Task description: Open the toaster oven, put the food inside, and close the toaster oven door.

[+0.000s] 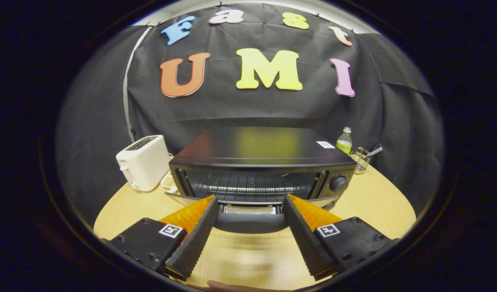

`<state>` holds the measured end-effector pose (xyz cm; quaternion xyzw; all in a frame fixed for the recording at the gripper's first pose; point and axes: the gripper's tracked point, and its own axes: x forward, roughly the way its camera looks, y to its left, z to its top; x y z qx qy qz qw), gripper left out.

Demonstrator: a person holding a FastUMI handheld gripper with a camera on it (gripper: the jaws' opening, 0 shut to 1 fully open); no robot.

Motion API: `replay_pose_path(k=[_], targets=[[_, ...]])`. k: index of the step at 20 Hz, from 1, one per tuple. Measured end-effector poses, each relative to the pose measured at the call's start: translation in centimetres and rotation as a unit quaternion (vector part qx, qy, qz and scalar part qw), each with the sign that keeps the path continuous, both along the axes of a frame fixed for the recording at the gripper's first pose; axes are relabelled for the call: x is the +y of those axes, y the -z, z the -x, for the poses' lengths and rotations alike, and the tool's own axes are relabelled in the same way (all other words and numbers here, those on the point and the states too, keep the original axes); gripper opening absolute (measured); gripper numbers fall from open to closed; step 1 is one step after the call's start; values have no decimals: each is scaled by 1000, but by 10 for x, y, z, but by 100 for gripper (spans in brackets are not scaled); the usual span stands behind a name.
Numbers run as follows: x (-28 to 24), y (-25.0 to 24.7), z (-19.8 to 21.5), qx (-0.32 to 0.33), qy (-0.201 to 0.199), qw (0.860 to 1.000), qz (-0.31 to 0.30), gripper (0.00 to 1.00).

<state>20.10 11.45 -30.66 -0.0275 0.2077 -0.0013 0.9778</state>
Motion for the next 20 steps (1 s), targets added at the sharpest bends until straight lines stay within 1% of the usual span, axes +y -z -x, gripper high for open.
replay_pose_path(k=[4, 7, 9, 10, 12, 14, 18, 20], targets=[[-3, 25, 29, 6, -8, 1000, 13, 100], [-5, 56, 51, 44, -8, 999, 15, 100], [-10, 80, 63, 90, -4, 996, -16, 100], [-15, 89, 67, 108, 6, 993, -38, 100], [-24, 97, 56, 122, 20, 991, -57, 100], [-27, 97, 60, 126, 24, 989, -70, 100], [-15, 68, 77, 106, -7, 991, -86, 100], [-3, 56, 88, 107, -33, 988, -104, 100]])
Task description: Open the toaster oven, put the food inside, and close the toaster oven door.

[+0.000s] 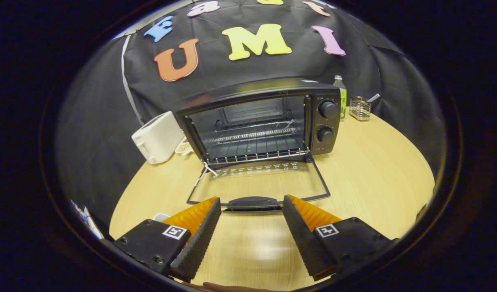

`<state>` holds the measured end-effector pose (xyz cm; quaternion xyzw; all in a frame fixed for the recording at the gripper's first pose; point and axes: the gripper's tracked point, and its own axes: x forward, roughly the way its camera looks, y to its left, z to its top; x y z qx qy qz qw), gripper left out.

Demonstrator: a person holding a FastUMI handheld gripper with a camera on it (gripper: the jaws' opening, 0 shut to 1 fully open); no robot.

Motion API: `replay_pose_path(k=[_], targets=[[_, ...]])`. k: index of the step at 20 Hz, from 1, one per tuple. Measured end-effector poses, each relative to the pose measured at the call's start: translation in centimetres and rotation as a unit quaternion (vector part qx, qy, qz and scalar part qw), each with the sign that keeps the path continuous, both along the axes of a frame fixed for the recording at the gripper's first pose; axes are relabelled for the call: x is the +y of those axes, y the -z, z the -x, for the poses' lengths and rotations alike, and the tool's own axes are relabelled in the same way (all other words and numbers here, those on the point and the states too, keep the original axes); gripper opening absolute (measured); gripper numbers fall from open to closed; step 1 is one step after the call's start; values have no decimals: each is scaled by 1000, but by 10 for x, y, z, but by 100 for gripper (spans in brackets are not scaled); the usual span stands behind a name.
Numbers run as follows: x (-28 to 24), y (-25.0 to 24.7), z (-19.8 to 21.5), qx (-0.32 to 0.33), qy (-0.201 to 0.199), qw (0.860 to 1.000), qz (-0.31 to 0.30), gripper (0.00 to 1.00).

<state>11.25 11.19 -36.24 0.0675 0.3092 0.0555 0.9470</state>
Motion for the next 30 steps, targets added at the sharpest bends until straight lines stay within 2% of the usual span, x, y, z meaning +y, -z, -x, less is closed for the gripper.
replay_pose_path(k=[2, 6, 8, 11, 15, 18, 21, 22, 26, 30], targets=[[14, -9, 11, 7, -26, 999, -29, 100], [53, -16, 32, 23, -110, 992, -64, 99], [71, -7, 46, 55, -146, 984, -84, 99], [96, 6, 62, 115, -178, 967, -138, 98], [110, 17, 74, 177, -191, 951, -165, 95], [116, 19, 77, 184, -195, 949, -168, 87], [115, 26, 79, 199, -186, 948, -167, 60], [114, 26, 81, 207, -185, 945, -172, 60], [117, 20, 86, 235, -174, 933, -211, 48], [120, 13, 89, 246, -165, 926, -234, 42]])
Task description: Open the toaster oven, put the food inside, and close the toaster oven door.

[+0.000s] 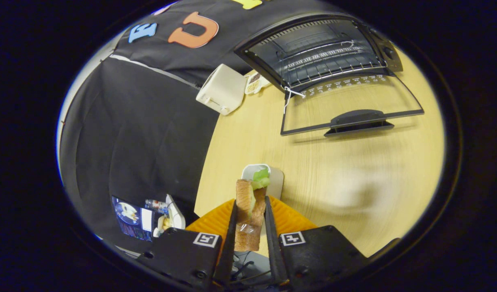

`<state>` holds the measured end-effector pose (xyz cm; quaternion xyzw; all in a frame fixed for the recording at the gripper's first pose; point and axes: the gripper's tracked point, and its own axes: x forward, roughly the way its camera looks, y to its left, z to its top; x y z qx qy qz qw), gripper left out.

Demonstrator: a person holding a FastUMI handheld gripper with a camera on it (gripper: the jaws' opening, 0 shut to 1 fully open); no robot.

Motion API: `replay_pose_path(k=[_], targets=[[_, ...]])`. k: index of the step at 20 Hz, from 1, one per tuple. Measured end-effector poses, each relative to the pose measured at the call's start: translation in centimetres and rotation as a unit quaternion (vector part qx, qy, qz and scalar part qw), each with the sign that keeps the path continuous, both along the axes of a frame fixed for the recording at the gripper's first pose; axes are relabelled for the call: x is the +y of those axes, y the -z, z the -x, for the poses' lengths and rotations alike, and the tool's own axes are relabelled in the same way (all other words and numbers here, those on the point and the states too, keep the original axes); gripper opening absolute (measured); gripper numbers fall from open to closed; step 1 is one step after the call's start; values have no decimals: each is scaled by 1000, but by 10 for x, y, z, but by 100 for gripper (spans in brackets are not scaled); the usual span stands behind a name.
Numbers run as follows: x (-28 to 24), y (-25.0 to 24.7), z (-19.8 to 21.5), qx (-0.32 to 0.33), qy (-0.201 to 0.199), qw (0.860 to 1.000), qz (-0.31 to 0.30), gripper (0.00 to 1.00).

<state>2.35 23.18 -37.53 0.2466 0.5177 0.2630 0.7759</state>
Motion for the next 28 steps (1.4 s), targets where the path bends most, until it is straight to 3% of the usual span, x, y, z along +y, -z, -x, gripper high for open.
replay_pose_path(k=[12, 20, 28], targets=[[-3, -56, -19, -47, 23, 994, -92, 40], [-35, -73, -72, -66, 114, 979, -155, 40], [-65, -64, -123, -55, 212, 949, -228, 39]])
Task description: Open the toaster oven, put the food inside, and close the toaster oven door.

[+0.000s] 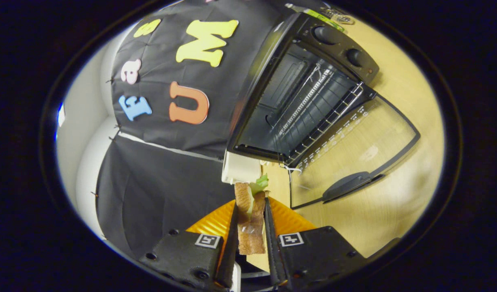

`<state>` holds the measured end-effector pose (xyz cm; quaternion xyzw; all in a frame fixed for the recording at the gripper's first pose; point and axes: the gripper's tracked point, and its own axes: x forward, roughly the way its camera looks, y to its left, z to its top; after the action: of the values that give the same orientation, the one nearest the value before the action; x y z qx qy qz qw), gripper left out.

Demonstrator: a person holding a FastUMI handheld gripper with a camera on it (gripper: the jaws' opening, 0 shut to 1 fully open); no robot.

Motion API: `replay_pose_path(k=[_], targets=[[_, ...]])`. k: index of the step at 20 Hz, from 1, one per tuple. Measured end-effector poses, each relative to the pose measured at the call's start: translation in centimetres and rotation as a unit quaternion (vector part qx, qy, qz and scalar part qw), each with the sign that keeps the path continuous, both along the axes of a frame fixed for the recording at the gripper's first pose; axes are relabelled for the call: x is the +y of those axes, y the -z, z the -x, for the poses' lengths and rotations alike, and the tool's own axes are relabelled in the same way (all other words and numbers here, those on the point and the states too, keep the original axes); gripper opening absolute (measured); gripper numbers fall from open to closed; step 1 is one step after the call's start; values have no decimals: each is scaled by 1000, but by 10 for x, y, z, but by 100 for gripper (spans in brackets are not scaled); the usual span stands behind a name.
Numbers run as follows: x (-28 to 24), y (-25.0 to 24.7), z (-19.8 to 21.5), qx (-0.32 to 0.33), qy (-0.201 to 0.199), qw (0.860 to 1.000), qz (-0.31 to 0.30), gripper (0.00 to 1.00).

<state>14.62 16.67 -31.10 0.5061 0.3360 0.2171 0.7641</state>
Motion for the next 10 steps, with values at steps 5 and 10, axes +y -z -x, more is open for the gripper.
replay_pose_path(k=[5, 10], targets=[[-39, 11, -47, -10, 83, 996, -20, 39], [-80, 1, -101, -47, 179, 982, -39, 39]])
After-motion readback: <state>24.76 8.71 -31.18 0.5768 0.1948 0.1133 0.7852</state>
